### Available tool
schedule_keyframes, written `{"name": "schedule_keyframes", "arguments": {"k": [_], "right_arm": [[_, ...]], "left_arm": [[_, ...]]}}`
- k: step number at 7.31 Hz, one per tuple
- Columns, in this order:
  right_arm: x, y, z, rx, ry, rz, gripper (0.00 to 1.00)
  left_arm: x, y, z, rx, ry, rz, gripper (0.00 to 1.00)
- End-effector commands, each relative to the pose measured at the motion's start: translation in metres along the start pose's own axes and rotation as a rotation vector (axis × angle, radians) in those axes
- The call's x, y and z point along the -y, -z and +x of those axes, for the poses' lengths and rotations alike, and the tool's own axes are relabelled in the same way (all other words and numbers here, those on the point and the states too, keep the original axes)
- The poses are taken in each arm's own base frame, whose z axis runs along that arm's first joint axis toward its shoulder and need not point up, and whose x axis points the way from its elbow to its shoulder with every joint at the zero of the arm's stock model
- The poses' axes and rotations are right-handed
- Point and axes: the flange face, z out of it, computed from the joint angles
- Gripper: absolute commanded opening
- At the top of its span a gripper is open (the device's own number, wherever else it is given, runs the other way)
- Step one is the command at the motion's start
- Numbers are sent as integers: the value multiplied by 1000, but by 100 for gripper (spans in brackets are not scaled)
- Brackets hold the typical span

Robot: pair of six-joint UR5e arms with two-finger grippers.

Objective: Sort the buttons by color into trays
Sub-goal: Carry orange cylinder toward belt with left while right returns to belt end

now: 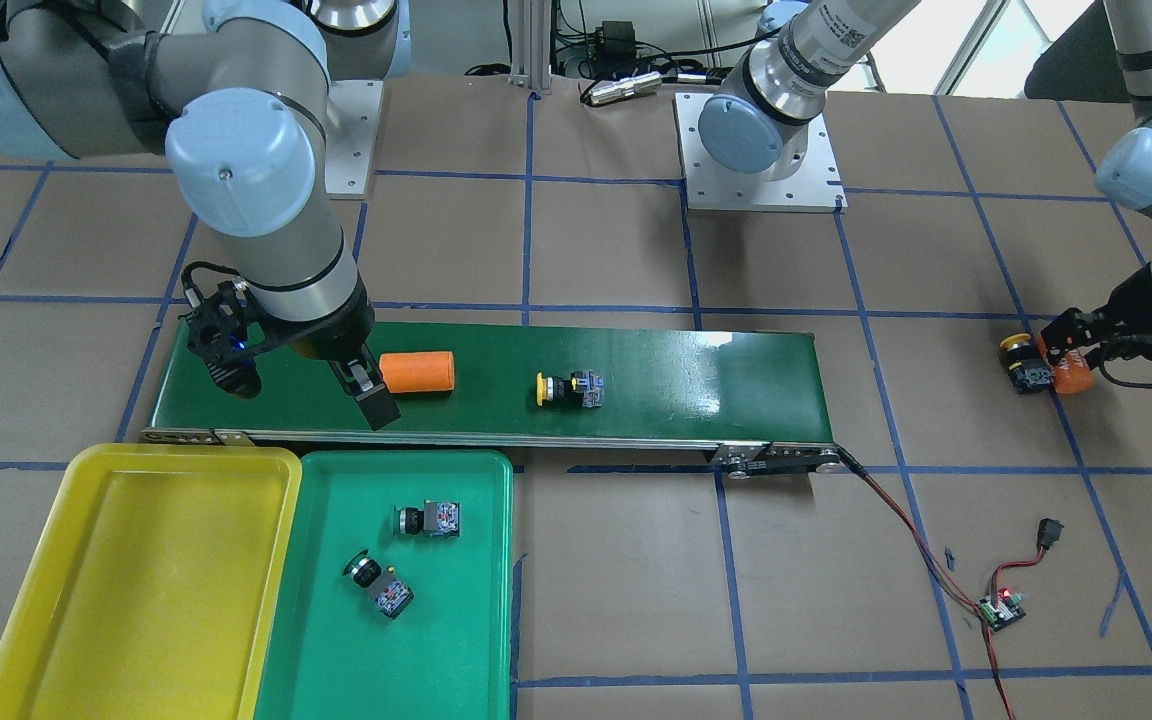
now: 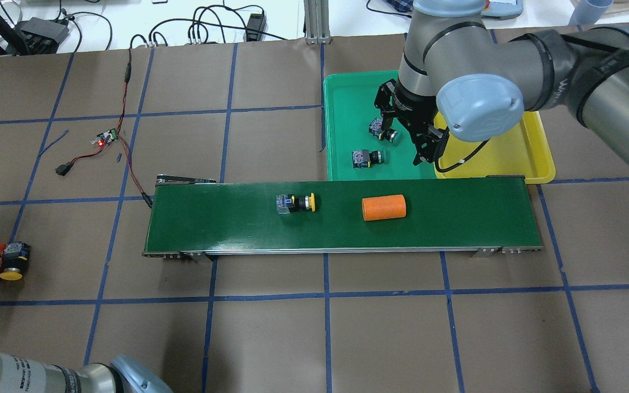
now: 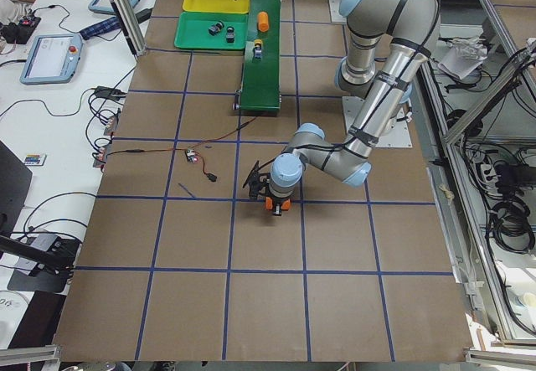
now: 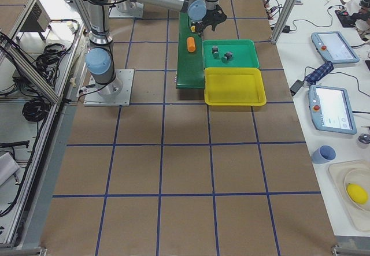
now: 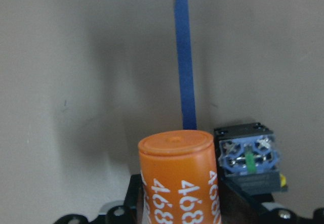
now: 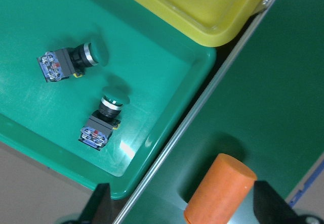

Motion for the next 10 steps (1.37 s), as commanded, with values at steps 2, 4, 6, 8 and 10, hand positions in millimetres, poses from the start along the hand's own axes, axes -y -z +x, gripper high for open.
{"name": "schedule_keyframes", "arguments": {"k": [2,4,6,8,10], "right_arm": [[-3,23,20,4,-95,-4,100],[-9,20,21,-4,-101,-7,100],[-14,15,22,-16,-131,-14,100],[-15,15,21,-11,-131,-14,100],[-17,14,22,-13,-132,-15,100]], "left_arm": [[10,28,-1,54,-57,-15,30],[24,49,12,42,-86,-25,27],[56,69,69,19,-176,-49,28],[87,87,138,23,-248,-43,29],[106,98,205,12,-224,-72,29]]}}
